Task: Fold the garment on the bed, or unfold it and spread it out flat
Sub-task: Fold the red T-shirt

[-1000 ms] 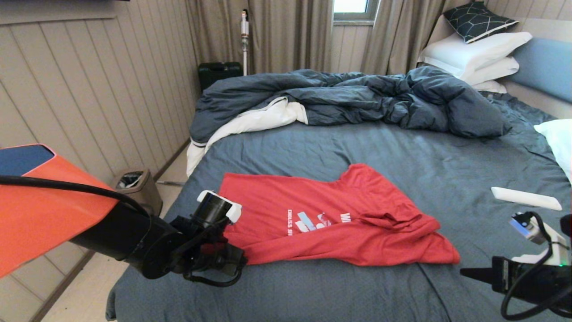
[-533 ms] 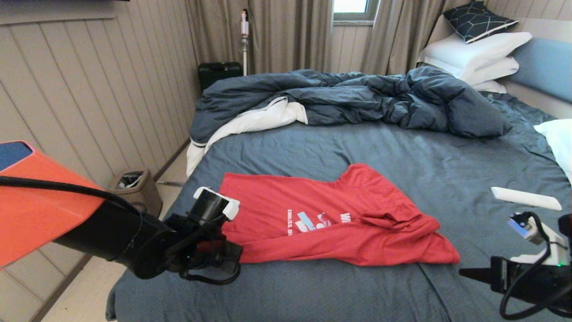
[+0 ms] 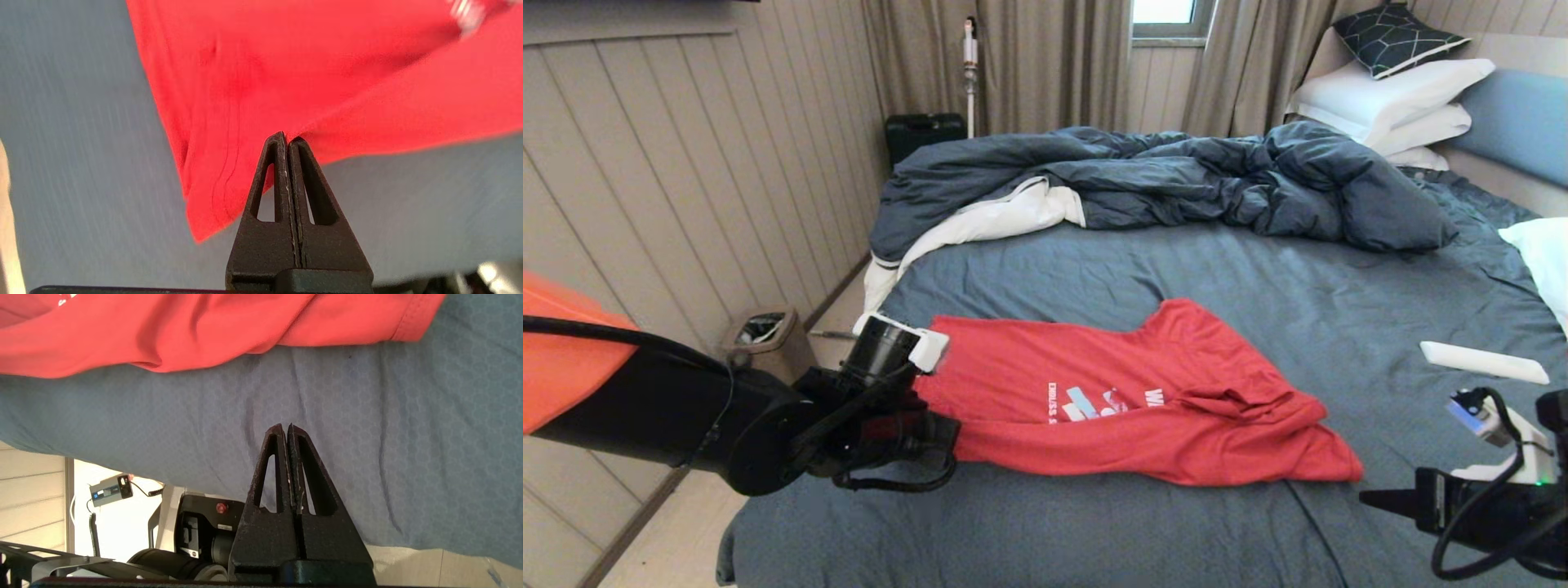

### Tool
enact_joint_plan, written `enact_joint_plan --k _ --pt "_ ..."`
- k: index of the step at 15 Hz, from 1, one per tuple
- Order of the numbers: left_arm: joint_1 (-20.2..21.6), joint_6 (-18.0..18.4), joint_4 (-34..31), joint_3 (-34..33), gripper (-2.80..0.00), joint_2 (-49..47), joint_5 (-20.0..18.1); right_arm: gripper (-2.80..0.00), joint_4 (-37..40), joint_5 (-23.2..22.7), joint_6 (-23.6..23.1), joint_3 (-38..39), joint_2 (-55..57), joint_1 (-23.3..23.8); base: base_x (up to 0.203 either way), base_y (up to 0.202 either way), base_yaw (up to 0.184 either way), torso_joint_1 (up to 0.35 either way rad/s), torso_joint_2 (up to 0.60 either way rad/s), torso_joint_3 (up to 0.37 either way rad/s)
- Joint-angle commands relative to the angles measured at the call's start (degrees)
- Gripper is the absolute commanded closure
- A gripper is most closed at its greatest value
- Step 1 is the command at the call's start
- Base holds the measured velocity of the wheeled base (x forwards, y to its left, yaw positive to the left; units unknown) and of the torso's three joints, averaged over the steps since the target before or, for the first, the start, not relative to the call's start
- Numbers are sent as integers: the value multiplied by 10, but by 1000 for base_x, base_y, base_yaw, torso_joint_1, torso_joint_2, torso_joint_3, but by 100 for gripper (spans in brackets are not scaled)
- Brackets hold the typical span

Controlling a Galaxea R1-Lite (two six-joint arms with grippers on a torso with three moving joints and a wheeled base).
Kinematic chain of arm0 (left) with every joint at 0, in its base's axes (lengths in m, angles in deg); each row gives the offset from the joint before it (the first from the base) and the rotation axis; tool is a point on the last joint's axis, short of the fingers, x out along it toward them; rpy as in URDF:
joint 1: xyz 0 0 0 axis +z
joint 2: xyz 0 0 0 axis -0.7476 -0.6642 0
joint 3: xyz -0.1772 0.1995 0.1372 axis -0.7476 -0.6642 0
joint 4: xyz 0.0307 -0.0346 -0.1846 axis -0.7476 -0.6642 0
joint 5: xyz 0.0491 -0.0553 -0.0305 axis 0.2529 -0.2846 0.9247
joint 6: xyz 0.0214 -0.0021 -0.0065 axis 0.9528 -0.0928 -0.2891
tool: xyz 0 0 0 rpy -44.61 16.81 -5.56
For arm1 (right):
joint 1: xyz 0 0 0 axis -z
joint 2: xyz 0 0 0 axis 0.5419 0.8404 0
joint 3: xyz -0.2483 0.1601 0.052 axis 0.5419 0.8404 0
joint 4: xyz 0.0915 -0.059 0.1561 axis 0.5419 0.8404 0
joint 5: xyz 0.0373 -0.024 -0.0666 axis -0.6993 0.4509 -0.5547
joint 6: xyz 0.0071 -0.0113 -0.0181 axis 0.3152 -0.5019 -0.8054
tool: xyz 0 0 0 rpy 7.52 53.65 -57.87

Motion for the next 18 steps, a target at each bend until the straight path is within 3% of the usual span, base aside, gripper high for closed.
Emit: enact_joint_plan --k 1,5,9,18 --pt "2 0 1 31 0 -13 1 0 -1 -2 0 -1 7 0 0 0 0 0 0 0" --pt "37 27 -4 96 0 -51 0 0 -1 -1 0 -3 12 0 0 0 0 0 0 0" --pt "63 49 -2 108 0 -79 -7 0 -1 -1 0 -2 13 0 0 0 0 0 0 0" --pt "67 52 -7 196 0 -156 -24 0 -34 0 0 7 20 0 0 0 0 0 0 0"
